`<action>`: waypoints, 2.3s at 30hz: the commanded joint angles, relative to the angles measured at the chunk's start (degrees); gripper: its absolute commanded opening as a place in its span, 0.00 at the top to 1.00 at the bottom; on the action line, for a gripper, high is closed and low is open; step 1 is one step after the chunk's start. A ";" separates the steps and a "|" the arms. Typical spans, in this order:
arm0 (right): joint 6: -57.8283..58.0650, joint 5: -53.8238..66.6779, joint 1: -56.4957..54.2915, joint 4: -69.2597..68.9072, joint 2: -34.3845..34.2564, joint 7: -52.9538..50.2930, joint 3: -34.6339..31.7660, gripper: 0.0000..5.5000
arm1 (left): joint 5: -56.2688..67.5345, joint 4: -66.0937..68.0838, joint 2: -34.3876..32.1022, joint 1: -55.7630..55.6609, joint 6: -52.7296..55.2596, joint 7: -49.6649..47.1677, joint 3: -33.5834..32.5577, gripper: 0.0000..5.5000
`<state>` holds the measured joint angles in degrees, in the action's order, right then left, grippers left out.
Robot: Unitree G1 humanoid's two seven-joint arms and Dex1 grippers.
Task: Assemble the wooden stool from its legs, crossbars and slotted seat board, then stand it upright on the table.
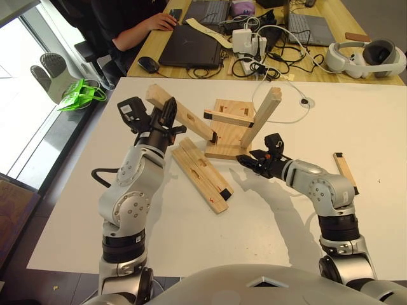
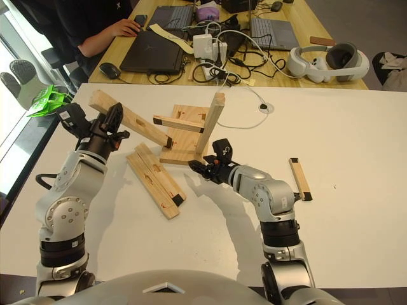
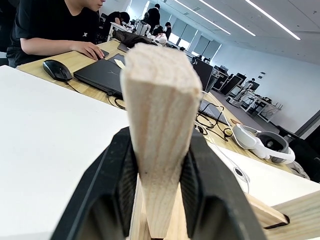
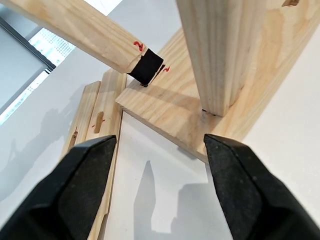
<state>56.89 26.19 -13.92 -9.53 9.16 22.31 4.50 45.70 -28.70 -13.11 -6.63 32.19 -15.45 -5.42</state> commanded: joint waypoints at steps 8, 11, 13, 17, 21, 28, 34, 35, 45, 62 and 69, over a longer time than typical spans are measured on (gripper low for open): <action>0.18 0.32 -1.22 -1.21 0.63 0.22 0.14 0.41 | -6.43 2.39 -2.10 -1.63 4.52 4.75 -1.40 0.81; 0.18 0.31 -1.17 -1.36 0.55 0.12 0.19 0.41 | -7.08 2.26 -2.14 -1.95 5.76 5.48 -1.92 0.81; 0.22 0.22 -1.13 -1.48 0.58 0.07 0.27 0.41 | -7.48 2.06 -2.44 -2.00 6.70 6.13 -1.84 0.81; 0.08 0.14 -1.25 -1.61 0.55 0.06 0.40 0.41 | -8.41 3.02 -3.80 -4.11 9.73 7.54 -1.19 0.81; -0.24 0.22 -1.14 -1.80 0.60 0.35 0.75 0.41 | -9.30 6.59 -4.37 -7.57 12.38 9.36 -0.79 0.81; -0.56 0.16 -1.15 -1.77 0.90 0.91 0.84 0.41 | -11.80 12.84 -3.38 -14.57 15.35 11.79 0.76 0.81; -0.86 -0.38 -1.16 -1.58 1.03 0.80 1.45 0.41 | -13.95 18.31 -2.01 -21.11 16.72 15.00 3.14 0.81; -1.08 -0.81 -1.28 -1.60 1.35 0.81 1.89 0.41 | -14.24 18.63 -1.89 -21.37 16.81 15.26 3.12 0.81; -7.04 -1.21 -2.11 -9.01 -1.50 -0.17 4.61 0.41 | -14.11 10.89 4.48 -15.29 21.25 10.86 0.45 0.81; -28.55 -11.21 -4.15 -2.68 -17.99 -21.88 7.87 0.41 | -15.85 -0.30 12.34 -12.65 25.21 4.35 -1.28 0.81; -28.70 -11.93 -2.48 -3.66 -17.34 -21.53 11.06 0.41 | -18.53 -0.83 11.72 -13.77 24.42 4.83 0.64 0.81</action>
<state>28.18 14.26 -18.06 -12.62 -5.45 0.73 14.78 28.26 -28.93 -1.16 -19.52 56.64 -10.65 -5.33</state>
